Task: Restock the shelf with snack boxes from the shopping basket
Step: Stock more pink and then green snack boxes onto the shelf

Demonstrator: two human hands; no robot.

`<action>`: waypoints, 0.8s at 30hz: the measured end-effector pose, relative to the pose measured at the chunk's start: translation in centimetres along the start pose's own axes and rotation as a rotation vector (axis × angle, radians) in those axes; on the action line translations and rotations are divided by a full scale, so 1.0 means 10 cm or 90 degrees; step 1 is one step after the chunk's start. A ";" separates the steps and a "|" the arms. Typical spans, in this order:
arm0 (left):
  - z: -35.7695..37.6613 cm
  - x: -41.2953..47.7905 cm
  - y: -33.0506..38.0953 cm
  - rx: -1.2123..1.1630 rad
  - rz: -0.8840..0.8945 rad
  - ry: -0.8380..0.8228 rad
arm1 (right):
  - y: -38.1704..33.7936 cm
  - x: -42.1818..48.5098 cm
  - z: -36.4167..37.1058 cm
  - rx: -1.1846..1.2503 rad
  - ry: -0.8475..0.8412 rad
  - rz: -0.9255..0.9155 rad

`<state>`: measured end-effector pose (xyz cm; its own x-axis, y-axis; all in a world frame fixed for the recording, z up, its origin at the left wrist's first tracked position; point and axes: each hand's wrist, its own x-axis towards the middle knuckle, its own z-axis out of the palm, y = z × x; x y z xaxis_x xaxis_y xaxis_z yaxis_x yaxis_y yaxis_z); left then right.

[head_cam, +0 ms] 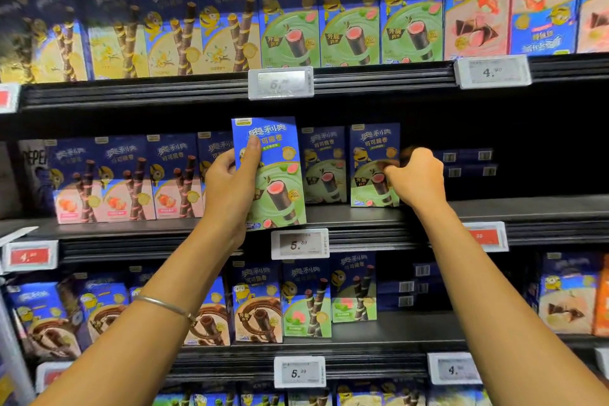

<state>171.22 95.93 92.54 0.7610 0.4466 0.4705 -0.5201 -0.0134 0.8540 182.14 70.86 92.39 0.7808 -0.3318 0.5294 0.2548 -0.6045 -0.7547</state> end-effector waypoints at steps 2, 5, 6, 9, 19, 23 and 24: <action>0.00 -0.01 0.00 0.002 -0.001 0.001 | 0.00 0.01 0.01 -0.011 0.005 0.002; 0.02 -0.01 -0.01 0.016 0.002 0.004 | -0.01 0.02 0.02 -0.028 0.011 0.012; 0.03 -0.01 -0.02 0.019 0.001 0.001 | -0.02 0.02 0.03 -0.031 0.012 0.015; 0.07 -0.02 -0.02 0.011 -0.009 -0.012 | -0.05 0.04 0.05 -0.040 0.006 0.018; 0.15 -0.05 -0.03 -0.005 -0.014 -0.014 | -0.10 0.07 0.12 -0.043 -0.001 0.036; 0.14 -0.05 -0.03 -0.006 -0.015 -0.016 | -0.11 0.07 0.12 -0.045 0.004 0.049; 0.14 -0.05 -0.03 -0.005 -0.015 -0.018 | -0.11 0.07 0.11 -0.048 0.000 0.050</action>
<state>171.55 94.46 92.36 0.7834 0.4213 0.4569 -0.5053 0.0039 0.8629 183.04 72.13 93.16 0.7963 -0.3806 0.4701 0.1495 -0.6293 -0.7627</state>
